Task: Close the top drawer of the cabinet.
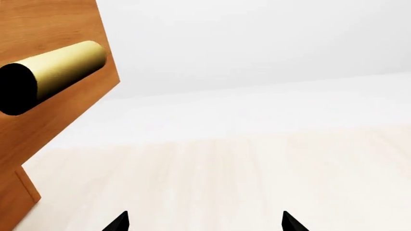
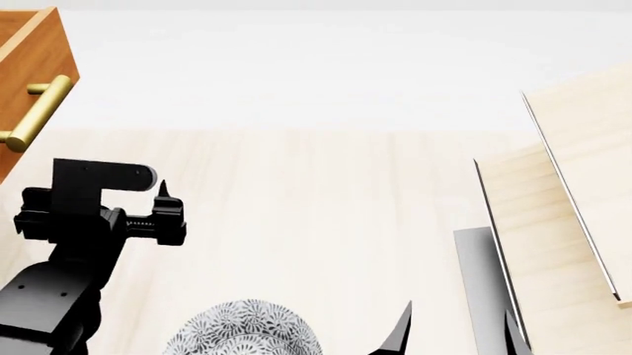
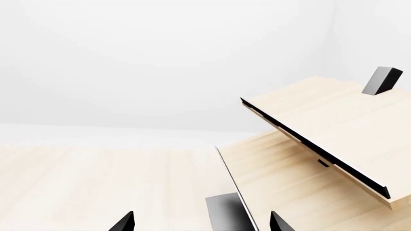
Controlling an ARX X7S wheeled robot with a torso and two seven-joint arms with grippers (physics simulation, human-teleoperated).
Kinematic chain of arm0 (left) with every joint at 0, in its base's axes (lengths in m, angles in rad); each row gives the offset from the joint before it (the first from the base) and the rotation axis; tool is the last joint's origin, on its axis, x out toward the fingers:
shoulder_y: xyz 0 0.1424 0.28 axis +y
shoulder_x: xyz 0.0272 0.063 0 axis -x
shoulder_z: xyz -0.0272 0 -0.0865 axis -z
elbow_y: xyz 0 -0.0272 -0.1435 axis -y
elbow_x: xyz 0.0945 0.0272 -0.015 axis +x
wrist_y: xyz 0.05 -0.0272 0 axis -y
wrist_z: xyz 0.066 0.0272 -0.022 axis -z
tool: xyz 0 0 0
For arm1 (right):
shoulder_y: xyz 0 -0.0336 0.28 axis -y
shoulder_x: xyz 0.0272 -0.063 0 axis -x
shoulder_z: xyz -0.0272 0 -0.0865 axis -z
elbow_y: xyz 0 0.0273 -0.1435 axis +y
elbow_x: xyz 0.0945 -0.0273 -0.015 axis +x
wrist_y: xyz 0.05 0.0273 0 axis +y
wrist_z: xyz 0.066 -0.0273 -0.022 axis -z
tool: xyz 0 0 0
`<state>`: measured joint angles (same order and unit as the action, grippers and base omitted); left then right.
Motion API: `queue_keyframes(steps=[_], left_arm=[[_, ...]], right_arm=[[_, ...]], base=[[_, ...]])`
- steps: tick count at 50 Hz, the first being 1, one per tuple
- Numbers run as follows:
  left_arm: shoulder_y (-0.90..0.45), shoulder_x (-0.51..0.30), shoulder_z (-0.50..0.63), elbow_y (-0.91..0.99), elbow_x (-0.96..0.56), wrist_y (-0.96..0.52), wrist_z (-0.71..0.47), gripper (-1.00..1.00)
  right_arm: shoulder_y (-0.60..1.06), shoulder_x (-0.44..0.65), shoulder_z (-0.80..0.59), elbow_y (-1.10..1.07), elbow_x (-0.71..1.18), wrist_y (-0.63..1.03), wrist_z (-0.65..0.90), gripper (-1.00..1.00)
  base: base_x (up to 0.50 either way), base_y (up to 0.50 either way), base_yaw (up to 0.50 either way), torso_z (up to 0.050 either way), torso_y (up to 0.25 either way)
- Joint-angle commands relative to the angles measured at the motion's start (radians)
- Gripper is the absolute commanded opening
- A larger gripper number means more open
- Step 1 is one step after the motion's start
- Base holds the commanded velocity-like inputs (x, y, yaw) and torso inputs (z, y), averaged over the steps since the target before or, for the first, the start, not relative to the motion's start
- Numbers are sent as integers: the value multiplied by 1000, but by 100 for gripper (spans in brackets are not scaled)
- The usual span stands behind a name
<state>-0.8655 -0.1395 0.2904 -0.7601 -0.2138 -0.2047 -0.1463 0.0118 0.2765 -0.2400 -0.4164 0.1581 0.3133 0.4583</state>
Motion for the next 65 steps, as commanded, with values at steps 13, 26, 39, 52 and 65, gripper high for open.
queue_keyframes(steps=[13, 26, 39, 52, 65], left_arm=[[-378, 89, -166, -549, 148, 14, 49, 100], [-461, 53, -435, -549, 173, -201, 66, 100], [-481, -22, -584, -549, 206, -253, -57, 100], [-550, -94, -601, -549, 216, -226, -127, 100], [-596, -183, -595, -549, 216, -204, -174, 100]], right_arm=[[-4, 10, 3, 10, 11, -12, 8, 100], [-1, 12, 5, 13, 18, -12, 13, 100], [2, 17, 2, 6, 20, -8, 18, 100], [22, 15, -7, 31, 18, -15, 19, 100], [21, 21, -8, 30, 22, -12, 23, 100]], base=[[0, 0, 0, 0, 1], [0, 0, 0, 0, 0], [0, 0, 0, 0, 0], [0, 0, 0, 0, 0], [0, 0, 0, 0, 1]])
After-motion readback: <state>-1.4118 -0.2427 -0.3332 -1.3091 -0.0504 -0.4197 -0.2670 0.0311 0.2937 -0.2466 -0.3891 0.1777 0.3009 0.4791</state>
